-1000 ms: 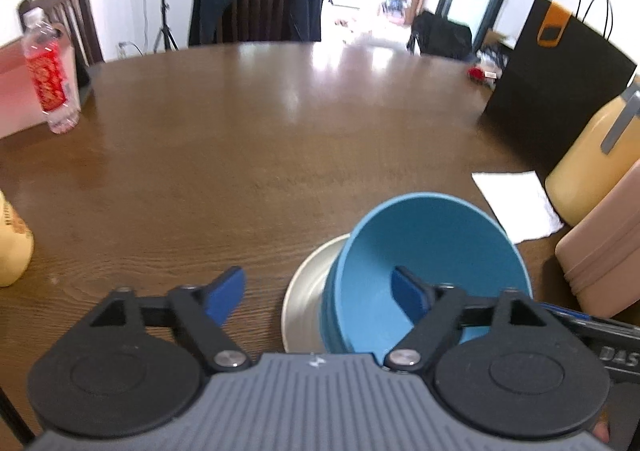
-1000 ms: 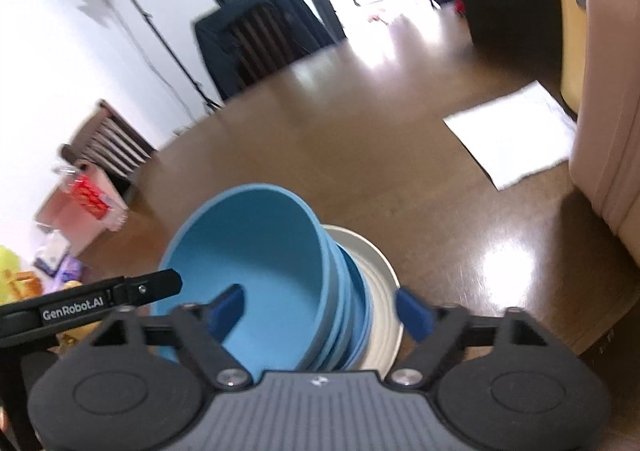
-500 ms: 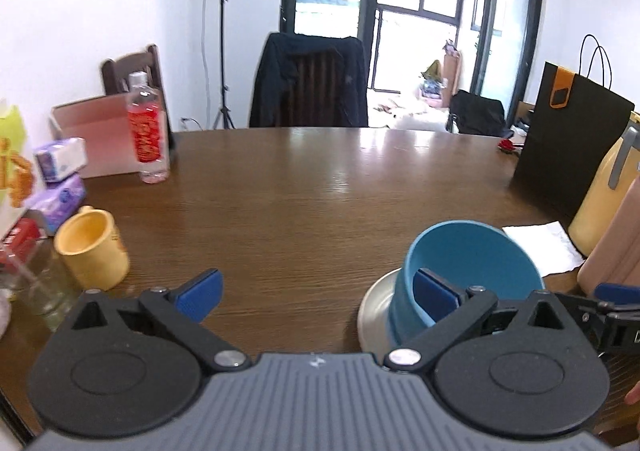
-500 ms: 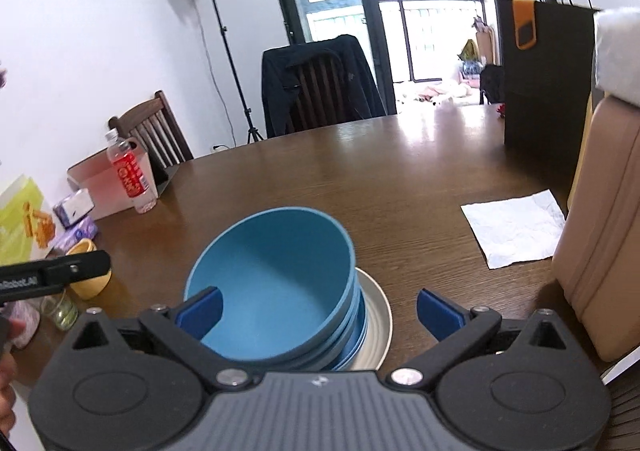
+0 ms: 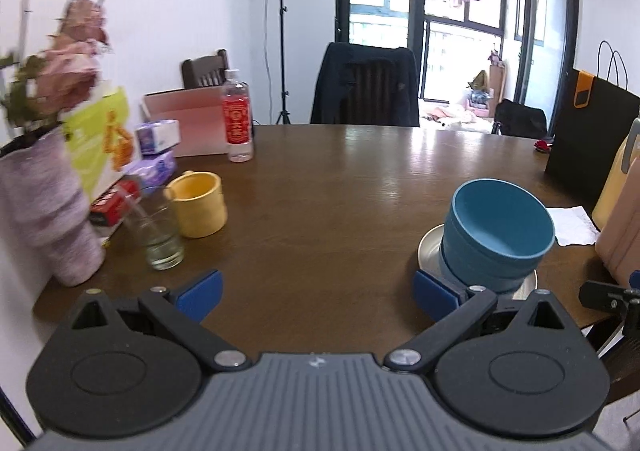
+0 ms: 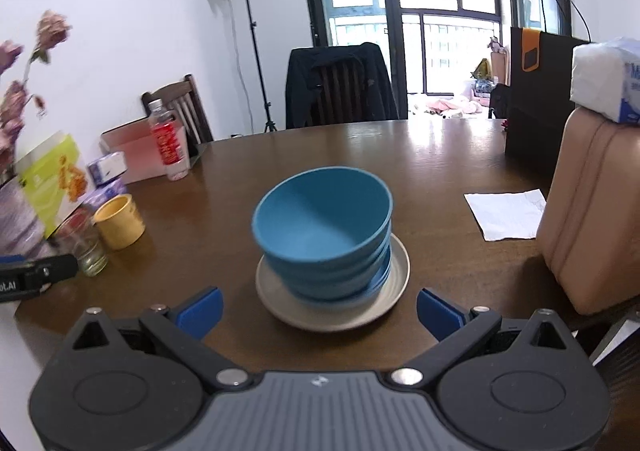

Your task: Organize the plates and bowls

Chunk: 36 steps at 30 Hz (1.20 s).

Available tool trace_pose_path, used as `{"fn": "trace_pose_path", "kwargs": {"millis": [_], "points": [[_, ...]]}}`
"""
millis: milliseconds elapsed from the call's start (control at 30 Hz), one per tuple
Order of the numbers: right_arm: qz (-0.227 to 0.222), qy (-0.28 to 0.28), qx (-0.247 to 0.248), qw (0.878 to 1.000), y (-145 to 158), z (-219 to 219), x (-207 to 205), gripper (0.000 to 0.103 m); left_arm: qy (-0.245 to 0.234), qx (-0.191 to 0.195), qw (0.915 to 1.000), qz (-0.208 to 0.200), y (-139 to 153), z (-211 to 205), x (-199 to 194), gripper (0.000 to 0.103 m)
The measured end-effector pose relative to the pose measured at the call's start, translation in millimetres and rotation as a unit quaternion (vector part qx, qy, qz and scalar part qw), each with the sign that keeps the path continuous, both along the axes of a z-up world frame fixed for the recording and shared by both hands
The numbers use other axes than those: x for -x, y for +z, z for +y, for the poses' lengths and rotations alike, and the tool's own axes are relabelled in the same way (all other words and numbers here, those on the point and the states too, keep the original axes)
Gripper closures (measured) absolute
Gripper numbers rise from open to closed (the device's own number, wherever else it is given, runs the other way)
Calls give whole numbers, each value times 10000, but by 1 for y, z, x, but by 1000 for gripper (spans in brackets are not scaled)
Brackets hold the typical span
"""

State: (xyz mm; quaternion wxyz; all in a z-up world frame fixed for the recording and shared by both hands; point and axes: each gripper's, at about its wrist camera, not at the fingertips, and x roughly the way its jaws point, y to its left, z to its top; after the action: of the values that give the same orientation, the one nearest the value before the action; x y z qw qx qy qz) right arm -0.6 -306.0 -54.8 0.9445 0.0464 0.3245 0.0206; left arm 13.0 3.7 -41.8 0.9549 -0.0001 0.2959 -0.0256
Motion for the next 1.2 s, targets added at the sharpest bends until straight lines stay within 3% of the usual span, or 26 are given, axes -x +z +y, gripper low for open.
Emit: {"fn": "trace_pose_path", "kwargs": {"millis": [367, 1200], "points": [[-91, -72, 23, 9999, 6, 7, 55, 0, 58, -18, 10000, -48, 9, 16, 57, 0], [-181, -166, 46, 9997, 13, 9, 78, 0, -96, 19, 9997, -202, 16, 15, 80, 0]]}}
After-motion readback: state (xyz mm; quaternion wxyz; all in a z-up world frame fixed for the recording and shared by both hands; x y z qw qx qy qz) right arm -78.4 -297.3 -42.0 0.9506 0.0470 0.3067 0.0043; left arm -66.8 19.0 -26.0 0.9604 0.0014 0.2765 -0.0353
